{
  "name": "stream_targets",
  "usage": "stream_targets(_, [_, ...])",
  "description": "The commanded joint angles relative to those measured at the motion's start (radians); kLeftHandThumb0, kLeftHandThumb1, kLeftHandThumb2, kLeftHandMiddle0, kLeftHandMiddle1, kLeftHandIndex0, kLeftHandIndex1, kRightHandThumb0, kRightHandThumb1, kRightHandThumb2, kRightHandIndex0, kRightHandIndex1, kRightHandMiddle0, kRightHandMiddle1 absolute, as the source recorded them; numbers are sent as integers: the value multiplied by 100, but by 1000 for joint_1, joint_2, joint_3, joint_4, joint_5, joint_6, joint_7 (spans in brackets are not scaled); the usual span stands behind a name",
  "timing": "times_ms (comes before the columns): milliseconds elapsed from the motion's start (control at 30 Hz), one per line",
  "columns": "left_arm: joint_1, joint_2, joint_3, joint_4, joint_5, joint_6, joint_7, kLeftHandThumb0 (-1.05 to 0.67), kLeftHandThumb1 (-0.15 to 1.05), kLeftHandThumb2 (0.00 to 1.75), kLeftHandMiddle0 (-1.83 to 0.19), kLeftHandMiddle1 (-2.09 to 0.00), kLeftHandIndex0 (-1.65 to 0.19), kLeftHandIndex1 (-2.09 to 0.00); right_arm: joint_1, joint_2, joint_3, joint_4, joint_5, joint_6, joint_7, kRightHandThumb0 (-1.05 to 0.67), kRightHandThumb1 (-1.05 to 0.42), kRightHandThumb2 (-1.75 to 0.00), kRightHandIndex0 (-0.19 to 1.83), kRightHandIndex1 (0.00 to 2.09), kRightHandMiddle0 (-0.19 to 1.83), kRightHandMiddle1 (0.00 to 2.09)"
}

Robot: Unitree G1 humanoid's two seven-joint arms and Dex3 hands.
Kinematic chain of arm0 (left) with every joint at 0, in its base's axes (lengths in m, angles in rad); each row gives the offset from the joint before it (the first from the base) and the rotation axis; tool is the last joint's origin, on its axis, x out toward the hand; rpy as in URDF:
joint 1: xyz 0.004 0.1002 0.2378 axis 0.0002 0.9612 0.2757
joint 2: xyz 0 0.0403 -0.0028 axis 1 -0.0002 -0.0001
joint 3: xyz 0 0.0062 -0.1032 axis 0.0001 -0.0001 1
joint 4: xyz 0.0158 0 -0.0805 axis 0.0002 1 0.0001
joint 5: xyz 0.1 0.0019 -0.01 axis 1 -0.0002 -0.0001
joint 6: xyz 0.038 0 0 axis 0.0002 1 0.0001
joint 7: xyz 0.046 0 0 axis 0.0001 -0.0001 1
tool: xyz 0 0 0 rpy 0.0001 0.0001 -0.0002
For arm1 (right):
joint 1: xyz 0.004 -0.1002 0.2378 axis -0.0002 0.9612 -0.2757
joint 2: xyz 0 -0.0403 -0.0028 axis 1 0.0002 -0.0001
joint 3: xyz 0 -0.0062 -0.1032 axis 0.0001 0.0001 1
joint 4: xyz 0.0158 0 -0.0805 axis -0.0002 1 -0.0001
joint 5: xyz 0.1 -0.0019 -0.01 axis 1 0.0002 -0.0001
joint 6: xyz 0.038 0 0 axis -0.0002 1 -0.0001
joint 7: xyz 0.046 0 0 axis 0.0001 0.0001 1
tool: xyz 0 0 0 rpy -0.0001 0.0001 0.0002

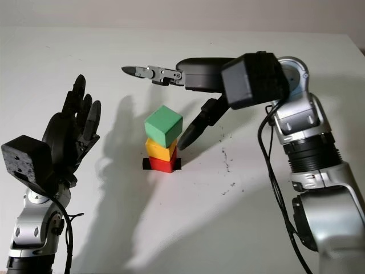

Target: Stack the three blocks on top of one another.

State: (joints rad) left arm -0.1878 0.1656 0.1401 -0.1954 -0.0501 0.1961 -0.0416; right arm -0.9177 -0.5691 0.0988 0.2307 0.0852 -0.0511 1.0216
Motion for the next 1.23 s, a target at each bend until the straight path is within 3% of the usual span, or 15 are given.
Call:
stream_targets(0, [9, 5, 5, 9, -2, -9, -4, -67, 105, 51, 12, -5, 11, -5, 62, 8, -75, -37, 51, 41, -63, -103, -100, -12, -19, 0, -19, 0])
stream_targets(100, [9, 3, 8, 9, -6, -5, -4, -67, 105, 52, 12, -5, 12, -4, 161, 46, -139, -65, 55, 47, -220, -102, -104, -53, -19, 0, -19, 0])
stream_targets(167, [8, 2, 11, 12, -12, -6, -5, -66, 105, 52, 13, -5, 12, -4, 219, 81, -176, -91, 88, 112, -305, -94, -105, -66, -19, 0, -19, 0])
stream_targets(300, [7, 5, 19, 24, -24, -27, -16, -65, 105, 53, 13, -5, 13, -5, 338, 154, -227, -147, 135, 209, -457, -84, -105, -68, -19, 0, -19, 0])
stream_targets(533, [4, 7, 26, 38, -29, -40, -21, -64, 105, 54, 13, -5, 12, -5, 494, 253, -244, -212, 143, 263, -634, -75, -105, -78, -19, 0, -19, 0])
stream_targets(867, [10, 10, 29, 41, -35, -34, -38, -63, 105, 57, 12, -5, 11, -5, 591, 342, -190, -230, 114, 265, -728, -68, -105, -83, -19, 0, -19, 0])
stream_targets(1200, [34, -15, 13, 61, -43, -91, -52, -65, 105, 60, 15, -5, 13, -5, 622, 421, -120, -242, 72, 237, -780, -72, -105, -85, -19, 0, -19, 0])
